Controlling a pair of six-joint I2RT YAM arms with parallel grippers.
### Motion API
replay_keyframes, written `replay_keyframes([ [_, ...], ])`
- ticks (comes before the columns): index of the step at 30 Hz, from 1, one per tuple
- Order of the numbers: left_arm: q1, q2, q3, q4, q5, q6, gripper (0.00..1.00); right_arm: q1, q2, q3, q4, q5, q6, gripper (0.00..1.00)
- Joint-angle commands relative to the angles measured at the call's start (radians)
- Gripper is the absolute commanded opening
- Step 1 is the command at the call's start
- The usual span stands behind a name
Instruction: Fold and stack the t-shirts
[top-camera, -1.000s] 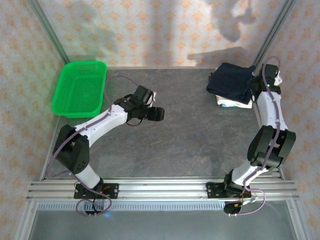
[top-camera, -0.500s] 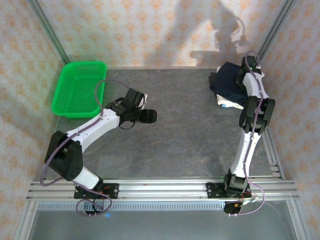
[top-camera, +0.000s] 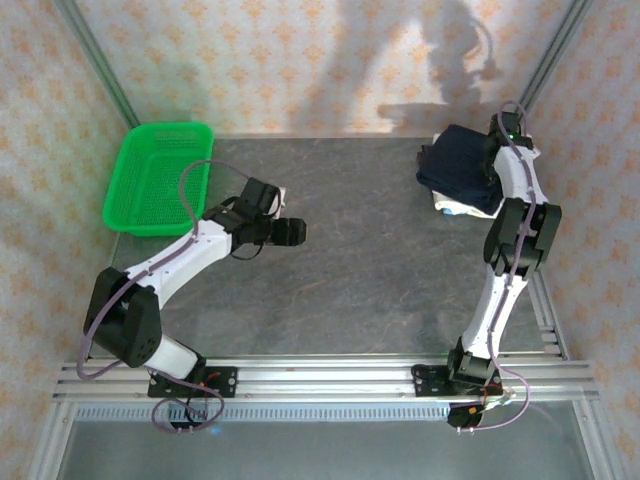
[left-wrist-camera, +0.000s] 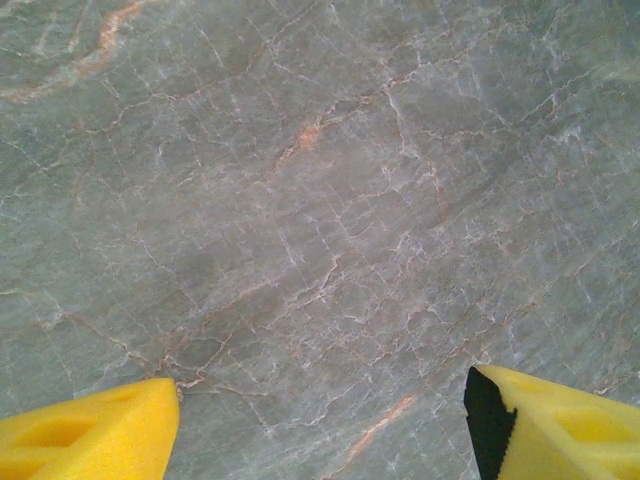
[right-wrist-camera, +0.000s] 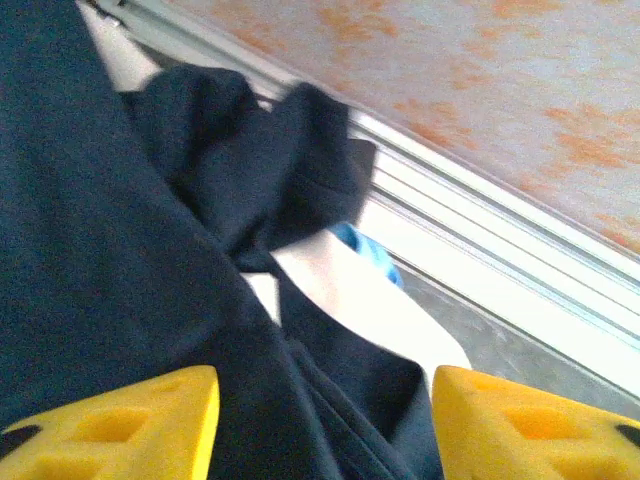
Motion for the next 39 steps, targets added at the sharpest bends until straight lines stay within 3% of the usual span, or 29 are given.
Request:
replay_keyframes([
  [1, 0.016, -0.063, -0.018, 0.022, -0.011, 0.008, 0.80, 0.016, -0.169, -0.097, 0.049, 0.093, -0.022, 0.69],
  [5, 0.040, -0.129, -0.050, 0.040, -0.059, -0.011, 0.85, 0.041, -0.361, -0.328, 0.221, 0.098, -0.075, 0.84],
  [7, 0.059, -0.170, -0.070, 0.060, -0.098, -0.026, 0.90, 0.064, -0.468, -0.464, 0.326, 0.074, -0.119, 1.00],
  [9, 0.078, -0.216, -0.100, 0.091, -0.176, -0.041, 1.00, 0.113, -0.582, -0.597, 0.427, 0.045, -0.183, 0.99],
  [13, 0.082, -0.310, -0.188, 0.160, -0.509, -0.004, 1.00, 0.253, -0.759, -0.807, 0.538, 0.095, -0.298, 0.99],
  [16, 0.083, -0.345, -0.285, 0.247, -0.746, 0.111, 1.00, 0.292, -0.847, -0.975, 0.642, 0.024, -0.356, 0.99],
  [19, 0.110, -0.315, -0.348, 0.314, -0.866, 0.184, 1.00, 0.315, -0.913, -1.157, 0.817, -0.014, -0.457, 0.99],
  [22, 0.185, -0.285, -0.442, 0.474, -0.774, 0.231, 1.00, 0.316, -0.971, -1.310, 1.001, -0.068, -0.564, 0.99],
  [24, 0.271, -0.279, -0.491, 0.560, -0.623, 0.238, 1.00, 0.316, -0.954, -1.370, 1.074, -0.046, -0.630, 0.99],
  [28, 0.404, -0.240, -0.617, 0.830, -0.449, 0.205, 1.00, 0.315, -0.787, -1.350, 1.115, 0.035, -0.656, 0.99],
  [30, 0.452, -0.165, -0.679, 1.016, -0.367, 0.179, 1.00, 0.312, -0.706, -1.392, 1.270, 0.023, -0.637, 0.99],
  [31, 0.465, -0.169, -0.644, 0.927, -0.339, 0.173, 1.00, 0.311, -0.681, -1.399, 1.316, -0.001, -0.659, 0.99],
  [36, 0.472, -0.134, -0.634, 0.987, -0.308, 0.245, 1.00, 0.309, -0.663, -1.347, 1.222, -0.117, -0.700, 0.99],
  [39, 0.473, -0.114, -0.656, 1.068, -0.316, 0.275, 1.00, 0.309, -0.704, -1.400, 1.283, -0.187, -0.714, 0.99],
])
